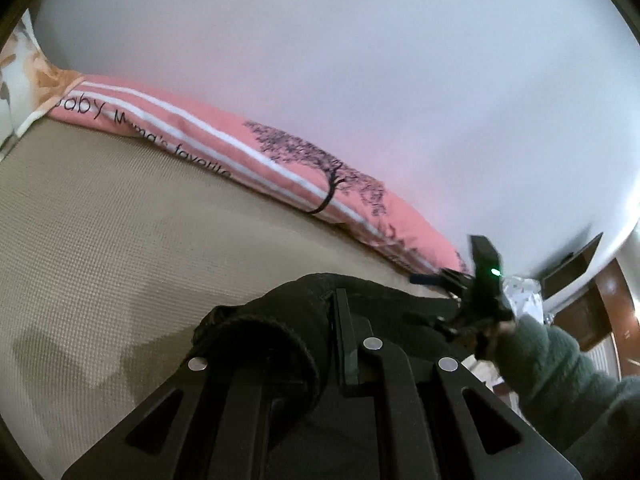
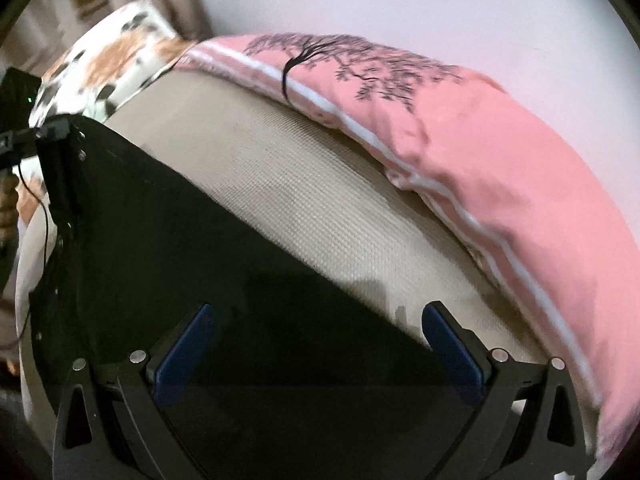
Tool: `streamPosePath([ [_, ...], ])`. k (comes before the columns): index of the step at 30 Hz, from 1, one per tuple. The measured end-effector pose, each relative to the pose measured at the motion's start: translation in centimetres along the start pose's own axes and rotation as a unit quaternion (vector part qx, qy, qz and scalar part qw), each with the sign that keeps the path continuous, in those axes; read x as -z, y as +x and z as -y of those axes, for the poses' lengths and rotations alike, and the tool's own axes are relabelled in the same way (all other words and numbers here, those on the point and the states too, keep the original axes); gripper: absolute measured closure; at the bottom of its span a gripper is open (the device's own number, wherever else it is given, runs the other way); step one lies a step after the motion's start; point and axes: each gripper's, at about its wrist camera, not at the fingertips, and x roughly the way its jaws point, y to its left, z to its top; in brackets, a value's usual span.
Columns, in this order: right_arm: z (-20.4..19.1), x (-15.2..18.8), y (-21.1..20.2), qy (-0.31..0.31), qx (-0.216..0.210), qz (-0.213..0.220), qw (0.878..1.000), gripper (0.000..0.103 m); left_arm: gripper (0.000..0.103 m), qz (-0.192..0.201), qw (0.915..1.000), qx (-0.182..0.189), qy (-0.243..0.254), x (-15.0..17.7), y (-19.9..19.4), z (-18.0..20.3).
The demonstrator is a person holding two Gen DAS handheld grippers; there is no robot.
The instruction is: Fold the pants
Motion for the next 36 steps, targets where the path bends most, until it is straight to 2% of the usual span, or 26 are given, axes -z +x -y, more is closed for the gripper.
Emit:
streamPosePath([
  [2, 0.2, -0.9, 0.9, -0.026, -0.020, -0.021, 0.999, 0.004, 0.094, 0.005, 1.0000, 0.003, 0.003, 0.2, -0.6, 0.3],
  [4, 0.2, -1.2, 1.2, -0.041, -0.042, -0.034, 0.998, 0.012, 0.094, 0.015, 0.9998, 0.011, 0.001, 0.4, -1.2, 0.4],
  [5, 0.2, -1.3, 1.4, -0.053, -0.055, -0.043, 0.996, 0.021, 0.094, 0.023, 0.9995, 0.019, -0.006, 0.6, -1.5, 0.3],
  [11, 1.2, -0.8, 2.1, -0.082, -0.091, -0.081, 0.989, 0.044, 0.094, 0.024, 0.9995, 0.014, -0.018, 0.4, -1.6, 0.0],
  [19, 3.6, 1.1, 2.1, -0.082, -0.083, -0.105, 0.988, 0.055, 0.094, 0.014, 0.9998, 0.003, -0.015, 0.0, -1.7, 0.2],
  [21, 4.1, 1.7, 2.2, -0.084, -0.075, -0.109, 0.988, 0.064, 0.094, 0.013, 0.9998, 0.001, -0.016, 0.0, -1.7, 0.2],
  [25, 4.6, 2.3, 1.9, -0.077, -0.067, -0.105, 0.989, 0.075, 0.094, 0.009, 0.9998, -0.007, -0.018, 0.0, -1.3, 0.0],
  [26, 4.4, 2.2, 1.9, -0.075, -0.064, -0.105, 0.990, 0.082, 0.094, 0.007, 0.9997, -0.011, -0.018, -0.1, -1.2, 0.0],
  [30, 3.2, 3.0, 0.7, -0.063, -0.033, -0.077, 0.994, 0.092, 0.094, 0.002, 0.9993, -0.038, -0.008, -0.1, -0.6, -0.1],
  [36, 0.9, 4.9, -3.5, -0.030, 0.017, -0.013, 0.999, 0.094, 0.094, -0.006, 0.9966, -0.081, 0.016, -0.2, -0.2, -0.2],
])
